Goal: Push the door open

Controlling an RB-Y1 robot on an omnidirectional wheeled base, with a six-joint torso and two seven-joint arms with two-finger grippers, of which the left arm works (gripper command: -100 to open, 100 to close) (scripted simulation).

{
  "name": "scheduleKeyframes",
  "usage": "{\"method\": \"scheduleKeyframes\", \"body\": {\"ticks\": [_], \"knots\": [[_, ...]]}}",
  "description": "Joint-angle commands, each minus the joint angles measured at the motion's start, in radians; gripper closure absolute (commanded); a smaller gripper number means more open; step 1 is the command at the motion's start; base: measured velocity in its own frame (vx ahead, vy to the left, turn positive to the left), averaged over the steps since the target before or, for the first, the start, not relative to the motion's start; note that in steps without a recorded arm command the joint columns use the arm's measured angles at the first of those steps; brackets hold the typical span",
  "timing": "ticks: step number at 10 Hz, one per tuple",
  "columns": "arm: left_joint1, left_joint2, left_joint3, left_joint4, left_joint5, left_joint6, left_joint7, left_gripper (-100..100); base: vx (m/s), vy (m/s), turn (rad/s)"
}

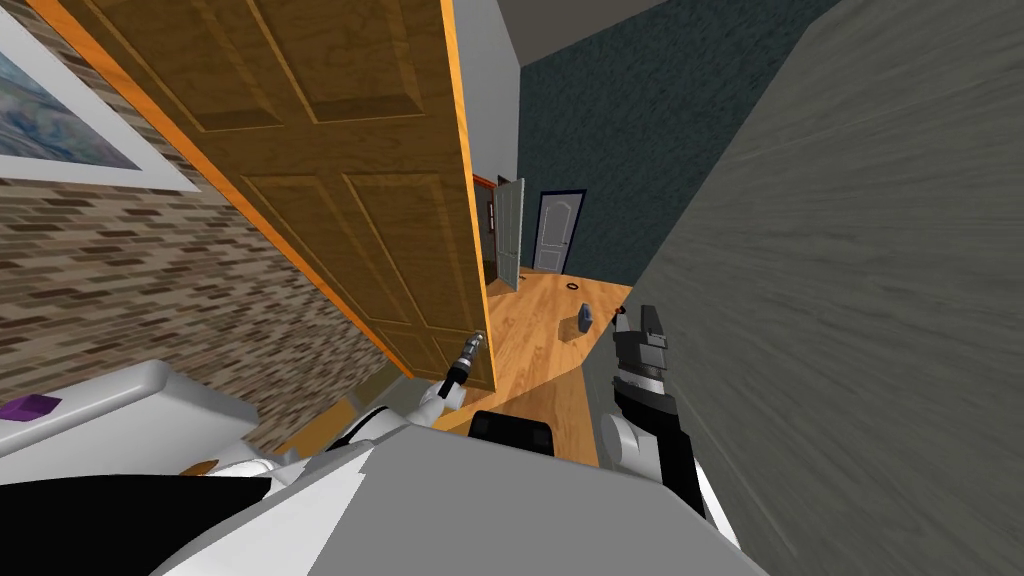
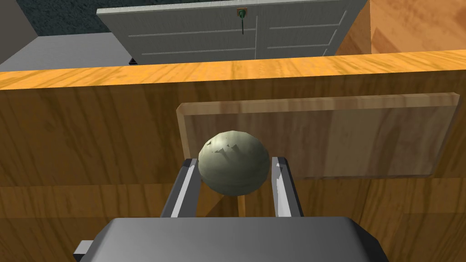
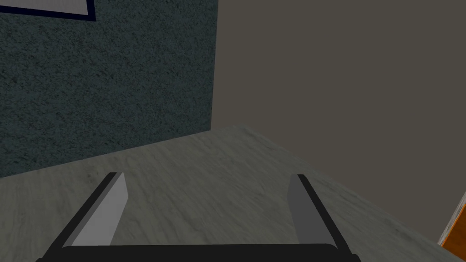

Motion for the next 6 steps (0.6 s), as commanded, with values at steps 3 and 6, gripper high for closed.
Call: {"method": "scheduleKeyframes", "body": {"ticks": [3, 6], "knots": [[0.029, 0.014, 0.023, -0.06, 0.011, 0.034, -0.012, 100, 0.019, -0.016, 0.013], [0.029, 0.015, 0.03, -0.059, 0.015, 0.034, -0.015, 100, 0.079, -0.051, 0.024]]}}
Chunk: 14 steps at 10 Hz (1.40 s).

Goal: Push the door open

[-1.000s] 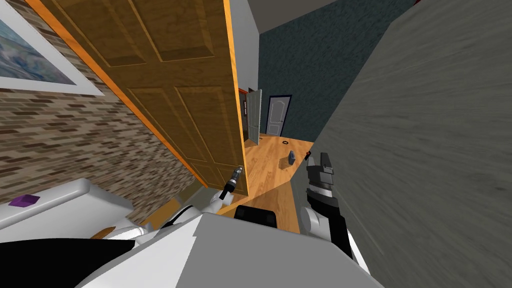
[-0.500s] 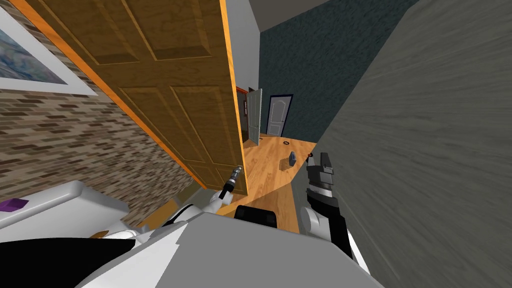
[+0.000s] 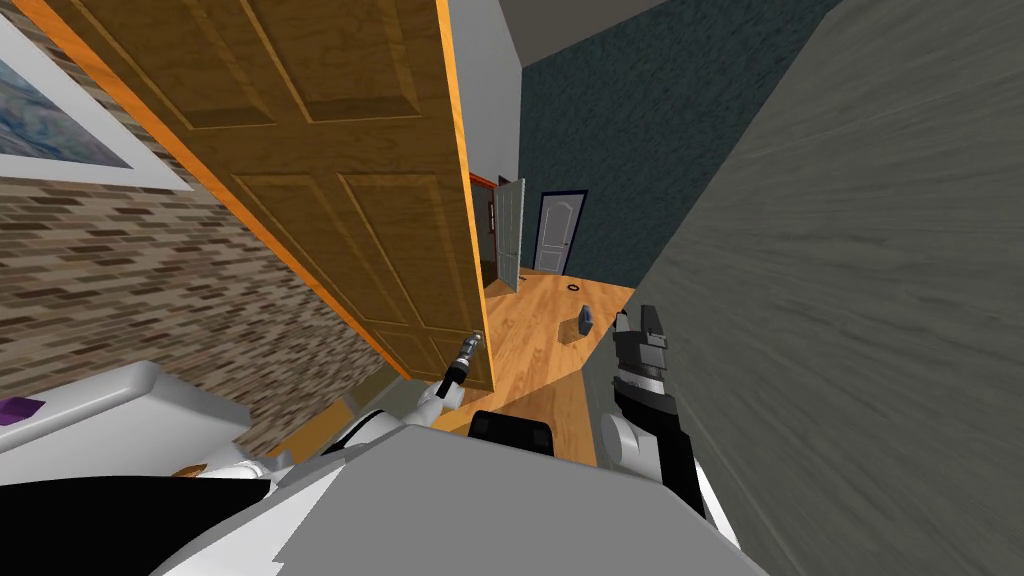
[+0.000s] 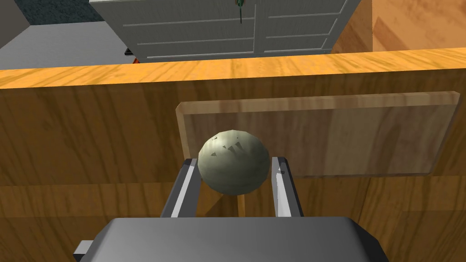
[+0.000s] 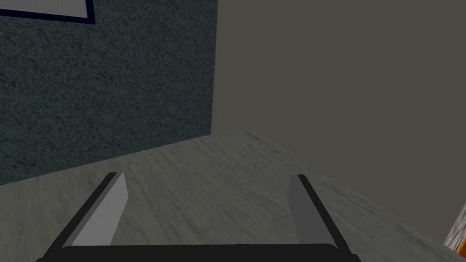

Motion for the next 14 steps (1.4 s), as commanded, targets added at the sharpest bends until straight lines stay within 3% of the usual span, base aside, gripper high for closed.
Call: {"method": "scheduleKeyframes", "body": {"ticks": [1, 13, 14], "knots": [[0.009, 0.01, 0.029, -0.02, 0.014, 0.005, -0.014, 100, 0.146, -0.113, 0.061], [0.009, 0.021, 0.133, -0.006, 0.066, 0.013, -0.059, 100, 0.164, -0.087, 0.052], [0.023, 0.02, 0.13, -0.019, 0.065, 0.022, -0.06, 100, 0.082, -0.016, 0.028]]}}
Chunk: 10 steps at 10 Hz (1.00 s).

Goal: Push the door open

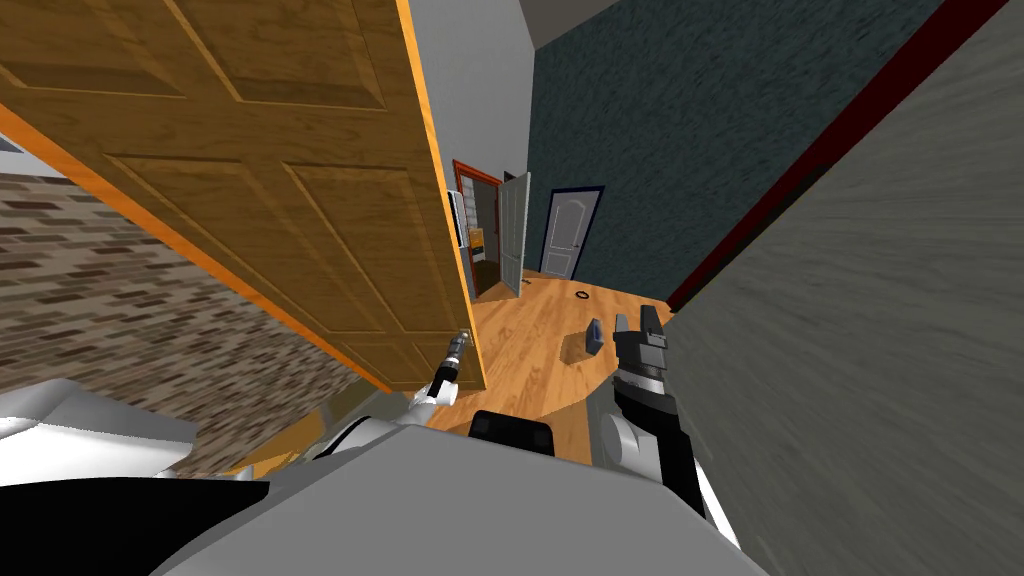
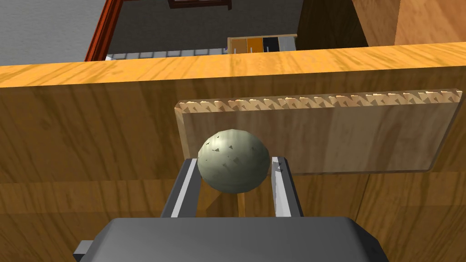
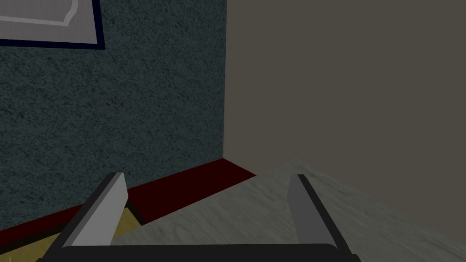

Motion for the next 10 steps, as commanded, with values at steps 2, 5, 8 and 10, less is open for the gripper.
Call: {"method": "scheduleKeyframes", "body": {"ticks": [2, 5, 8, 10], "knots": [[0.001, 0.004, 0.017, 0.003, 0.012, -0.001, -0.008, 100, 0.142, -0.015, 0.032], [0.003, 0.009, 0.042, 0.007, 0.029, -0.003, -0.019, 100, 0.195, -0.062, 0.051], [0.004, 0.014, 0.066, 0.011, 0.046, -0.005, -0.029, 100, 0.141, -0.041, 0.029], [0.005, 0.017, 0.08, 0.014, 0.056, -0.006, -0.035, 100, 0.151, -0.018, 0.032]]}}
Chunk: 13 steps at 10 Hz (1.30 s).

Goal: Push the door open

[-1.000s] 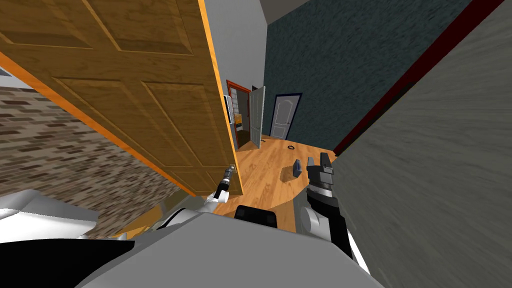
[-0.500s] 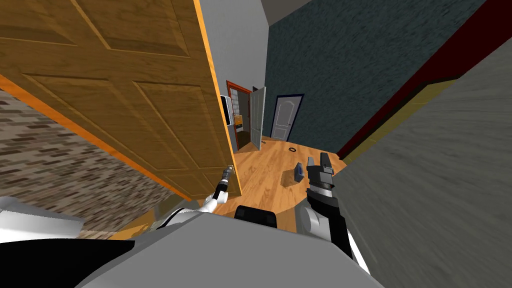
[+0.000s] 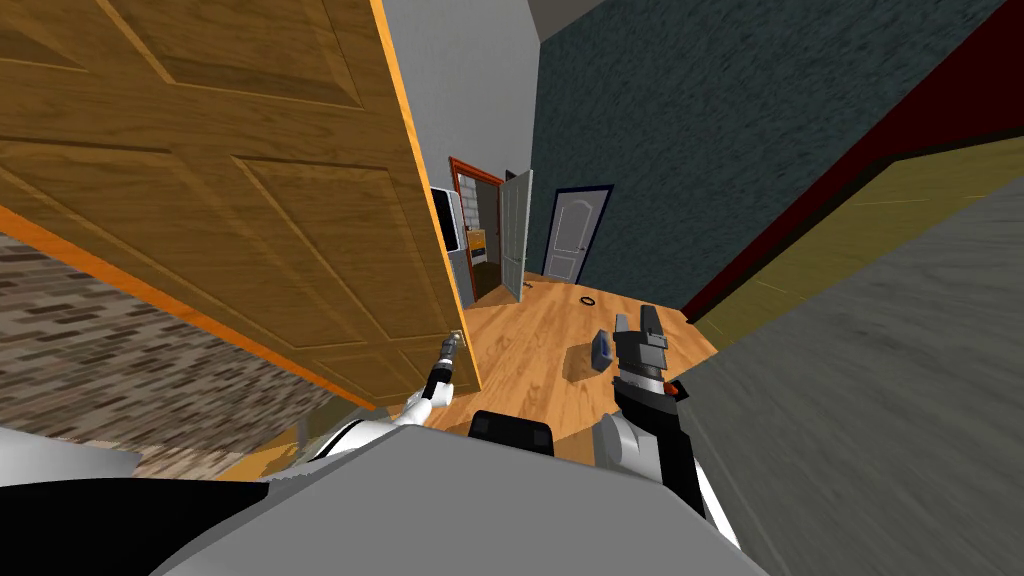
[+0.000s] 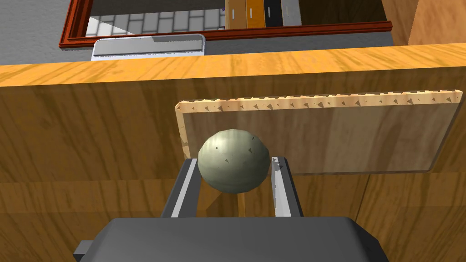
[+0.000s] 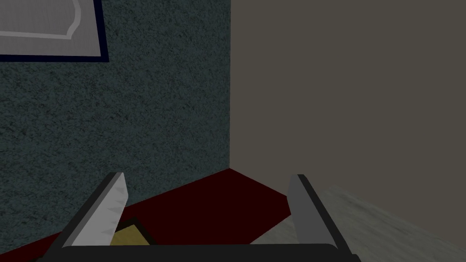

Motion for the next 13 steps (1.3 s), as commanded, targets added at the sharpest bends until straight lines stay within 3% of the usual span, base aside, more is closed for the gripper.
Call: {"method": "scheduleKeyframes", "body": {"ticks": [1, 7, 13], "knots": [[-0.005, 0.006, 0.013, -0.002, 0.009, 0.001, -0.006, 100, 0.167, -0.023, 0.035], [0.006, 0.01, 0.037, -0.001, 0.025, 0.003, -0.018, 100, 0.121, -0.036, 0.033], [0.01, 0.024, 0.088, 0.007, 0.063, -0.002, -0.04, 100, 0.164, -0.01, 0.033]]}}
